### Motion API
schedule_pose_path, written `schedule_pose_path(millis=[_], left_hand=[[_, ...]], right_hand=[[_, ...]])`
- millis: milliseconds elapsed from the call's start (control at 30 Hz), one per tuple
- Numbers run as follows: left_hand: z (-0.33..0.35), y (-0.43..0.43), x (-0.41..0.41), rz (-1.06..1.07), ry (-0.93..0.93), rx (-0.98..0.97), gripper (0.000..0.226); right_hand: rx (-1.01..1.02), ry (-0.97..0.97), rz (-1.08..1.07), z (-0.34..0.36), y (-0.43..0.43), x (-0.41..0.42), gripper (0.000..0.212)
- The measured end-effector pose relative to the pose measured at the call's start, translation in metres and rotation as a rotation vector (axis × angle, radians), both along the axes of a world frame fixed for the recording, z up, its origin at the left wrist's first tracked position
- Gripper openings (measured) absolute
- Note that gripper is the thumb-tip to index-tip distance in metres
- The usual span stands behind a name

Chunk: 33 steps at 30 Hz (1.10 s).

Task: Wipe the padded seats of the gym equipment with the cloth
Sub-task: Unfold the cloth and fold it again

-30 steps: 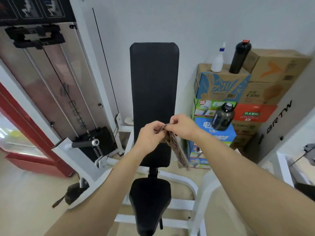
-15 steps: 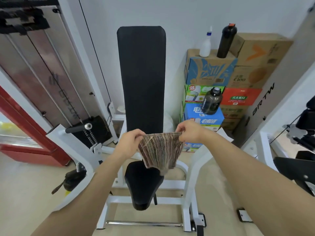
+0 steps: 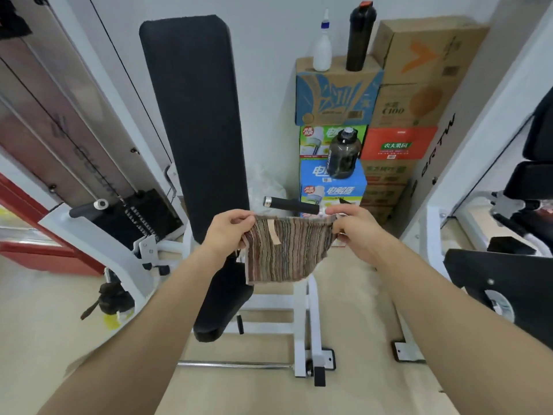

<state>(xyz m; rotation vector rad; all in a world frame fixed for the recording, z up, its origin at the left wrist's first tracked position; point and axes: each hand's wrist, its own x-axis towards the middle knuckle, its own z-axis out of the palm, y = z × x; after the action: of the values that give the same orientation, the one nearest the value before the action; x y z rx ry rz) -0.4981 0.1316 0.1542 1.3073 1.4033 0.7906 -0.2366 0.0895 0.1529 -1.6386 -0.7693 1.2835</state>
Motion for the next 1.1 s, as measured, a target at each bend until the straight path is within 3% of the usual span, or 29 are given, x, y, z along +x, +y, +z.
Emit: schedule_pose_path(millis=[100, 200, 300, 467, 633, 767, 1100], left_hand=[[-0.005, -0.020, 0.053, 0.057, 0.026, -0.020, 0.015], [-0.010, -0.034, 0.095, 0.174, 0.072, -0.031, 0.011], [-0.010, -0.051, 0.134, 0.233, -0.046, -0.171, 0.008], [0.002, -0.080, 0.207, 0.093, -0.356, -0.397, 0.007], [0.011, -0.087, 0.253, -0.061, -0.459, -0.483, 0.017], [0.005, -0.077, 0.265, -0.157, -0.486, -0.411, 0.025], [-0.001, -0.051, 0.283, -0.346, -0.177, -0.061, 0.010]], right_hand=[[-0.009, 0.118, -0.094, -0.012, -0.020, 0.051, 0.048], [-0.130, 0.119, -0.193, -0.020, -0.044, 0.101, 0.029], [-0.205, 0.112, -0.243, -0.021, -0.066, 0.134, 0.027], [-0.092, 0.272, -0.226, -0.011, -0.084, 0.146, 0.033], [0.141, 0.204, -0.053, -0.007, -0.091, 0.145, 0.025], [0.243, 0.150, -0.079, -0.011, -0.094, 0.155, 0.027], [0.327, 0.019, -0.052, -0.014, -0.091, 0.165, 0.022]])
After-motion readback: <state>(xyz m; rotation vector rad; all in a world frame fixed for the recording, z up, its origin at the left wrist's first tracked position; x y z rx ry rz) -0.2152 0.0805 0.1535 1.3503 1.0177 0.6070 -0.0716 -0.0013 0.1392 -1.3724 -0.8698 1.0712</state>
